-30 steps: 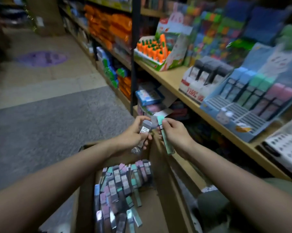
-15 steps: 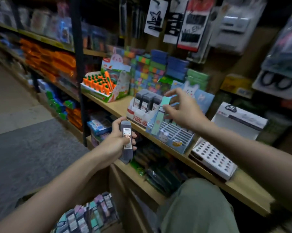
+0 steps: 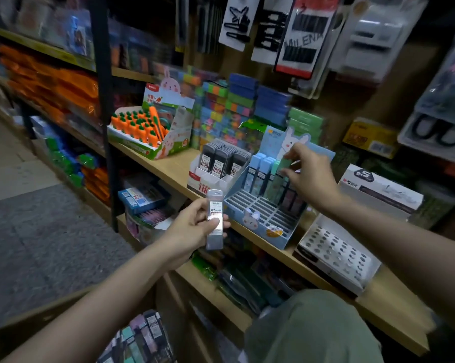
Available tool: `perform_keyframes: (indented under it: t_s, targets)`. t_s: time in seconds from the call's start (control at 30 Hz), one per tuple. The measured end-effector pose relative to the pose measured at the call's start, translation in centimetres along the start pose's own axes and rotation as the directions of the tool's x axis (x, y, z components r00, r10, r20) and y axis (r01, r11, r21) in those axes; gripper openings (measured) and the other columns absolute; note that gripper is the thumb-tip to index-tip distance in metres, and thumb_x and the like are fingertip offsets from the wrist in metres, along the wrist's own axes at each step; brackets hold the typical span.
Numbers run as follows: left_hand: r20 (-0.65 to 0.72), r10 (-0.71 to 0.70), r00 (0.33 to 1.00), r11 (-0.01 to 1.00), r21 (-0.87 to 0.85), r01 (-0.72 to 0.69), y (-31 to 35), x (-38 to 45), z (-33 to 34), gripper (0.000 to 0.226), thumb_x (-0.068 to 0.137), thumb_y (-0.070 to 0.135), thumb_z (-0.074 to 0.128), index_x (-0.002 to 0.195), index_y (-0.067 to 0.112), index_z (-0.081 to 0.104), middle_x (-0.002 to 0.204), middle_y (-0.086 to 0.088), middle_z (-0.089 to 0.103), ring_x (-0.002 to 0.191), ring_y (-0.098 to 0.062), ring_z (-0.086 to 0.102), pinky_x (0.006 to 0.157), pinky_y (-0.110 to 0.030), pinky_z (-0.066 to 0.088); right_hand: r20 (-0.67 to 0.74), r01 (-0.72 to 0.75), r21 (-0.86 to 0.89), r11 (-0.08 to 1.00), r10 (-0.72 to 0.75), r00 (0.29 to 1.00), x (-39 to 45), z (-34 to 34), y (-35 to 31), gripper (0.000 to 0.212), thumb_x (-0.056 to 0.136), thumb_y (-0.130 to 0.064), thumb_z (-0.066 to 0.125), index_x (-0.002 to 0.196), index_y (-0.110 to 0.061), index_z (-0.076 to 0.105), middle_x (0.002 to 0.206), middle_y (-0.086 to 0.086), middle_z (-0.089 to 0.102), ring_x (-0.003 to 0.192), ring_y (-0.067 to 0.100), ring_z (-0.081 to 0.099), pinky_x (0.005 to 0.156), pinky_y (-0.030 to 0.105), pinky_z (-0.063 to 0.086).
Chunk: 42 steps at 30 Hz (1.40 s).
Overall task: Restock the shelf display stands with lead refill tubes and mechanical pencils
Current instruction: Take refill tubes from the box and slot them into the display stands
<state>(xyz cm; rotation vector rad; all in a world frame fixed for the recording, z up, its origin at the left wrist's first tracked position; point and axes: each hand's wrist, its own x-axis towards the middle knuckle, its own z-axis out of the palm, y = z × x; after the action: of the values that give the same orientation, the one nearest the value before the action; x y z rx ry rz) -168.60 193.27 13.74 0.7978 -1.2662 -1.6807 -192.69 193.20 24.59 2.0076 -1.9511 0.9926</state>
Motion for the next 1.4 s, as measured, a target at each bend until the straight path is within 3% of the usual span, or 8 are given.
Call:
perform_keyframes:
  t_s: [0.1,0.23,0.37,0.57,0.83,1.0,1.17,1.4]
  targets:
    - [-0.022,-0.014,1.000,1.000,-0.014,0.013,-0.1,0.0,-0.5,0.032,0.096,-0.003,0.050,0.123,0.014,0.053,0.112,-0.018,0.064,0.101,-0.025,0.069,0.077,-0.040,0.060,0.008,-0.010,0.018,1.000,0.010,1.000,0.1,1.0,0.5,0.027,0.084,-0.007,0.073,0.091,-0.020,0.050,0.095,0.004,0.063,0.076,0.012,0.059,0.063,0.020,0.045]
    - [-0.078,-0.018,0.997,0.998,0.063,0.022,-0.1,-0.1,-0.8,0.031,0.095,0.001,0.054,0.125,0.011,0.055,0.110,-0.015,0.068,0.102,-0.026,0.068,0.087,-0.051,0.056,-0.007,-0.009,0.040,0.999,0.009,1.000,0.3,1.5,0.6,0.028,0.084,-0.007,0.073,0.091,-0.022,0.050,0.096,0.000,0.059,0.074,0.008,0.058,0.060,0.012,0.041]
    - [-0.106,-0.024,0.994,0.993,0.109,0.035,0.1,-0.5,-0.4,0.027,0.094,0.003,0.056,0.119,0.014,0.058,0.111,-0.011,0.070,0.105,-0.026,0.067,0.094,-0.059,0.049,-0.015,-0.012,0.036,0.999,0.013,1.000,0.4,1.8,0.4,0.024,0.084,-0.008,0.074,0.093,-0.019,0.054,0.100,0.005,0.064,0.083,0.018,0.064,0.072,0.034,0.055]
    - [-0.122,-0.011,0.992,0.990,0.137,0.028,0.0,-0.8,-0.5,0.026,0.093,0.003,0.058,0.115,0.018,0.060,0.111,-0.015,0.069,0.108,-0.033,0.064,0.095,-0.066,0.044,-0.041,-0.098,0.010,0.995,0.099,0.994,-0.1,3.2,1.2,0.021,0.083,-0.013,0.075,0.098,-0.015,0.061,0.106,0.010,0.066,0.091,0.026,0.064,0.079,0.043,0.056]
    - [-0.101,0.051,0.994,0.988,0.153,-0.035,0.1,-0.4,-1.0,0.030,0.091,0.006,0.062,0.118,0.019,0.063,0.102,-0.003,0.074,0.102,-0.022,0.069,0.087,-0.048,0.057,-0.033,-0.041,-0.146,0.988,0.037,0.999,-0.3,3.5,0.5,0.029,0.084,-0.018,0.074,0.110,-0.008,0.066,0.112,0.011,0.061,0.101,0.030,0.058,0.086,0.041,0.049]
    - [-0.104,0.132,0.986,0.963,0.251,-0.103,0.2,0.1,-1.3,0.029,0.092,0.011,0.062,0.116,0.026,0.063,0.106,0.003,0.074,0.106,-0.016,0.067,0.098,-0.045,0.051,-0.104,0.008,0.055,0.998,-0.003,0.995,-1.9,2.6,-1.8,0.037,0.091,-0.023,0.064,0.127,-0.020,0.054,0.114,0.000,0.053,0.083,0.008,0.056,0.081,0.029,0.052]
    - [-0.088,0.202,0.975,0.929,0.332,-0.162,0.3,0.7,-1.4,0.028,0.095,0.009,0.058,0.120,0.023,0.061,0.107,0.003,0.073,0.106,-0.013,0.065,0.102,-0.045,0.048,0.271,-0.018,0.309,0.951,-0.069,0.960,-3.5,4.1,-6.6,0.029,0.090,-0.038,0.066,0.117,-0.034,0.058,0.095,-0.022,0.061,0.081,-0.014,0.060,0.061,0.003,0.045]
    - [-0.021,0.278,0.960,0.858,0.455,-0.239,1.4,2.0,-2.6,0.024,0.095,0.017,0.059,0.119,0.018,0.061,0.110,0.002,0.069,0.107,-0.014,0.063,0.100,-0.044,0.048,0.222,-0.043,0.394,0.918,-0.049,0.974,-1.3,4.7,-8.4,0.017,0.085,-0.019,0.073,0.097,-0.028,0.065,0.088,-0.009,0.069,0.068,0.004,0.071,0.065,0.027,0.060]
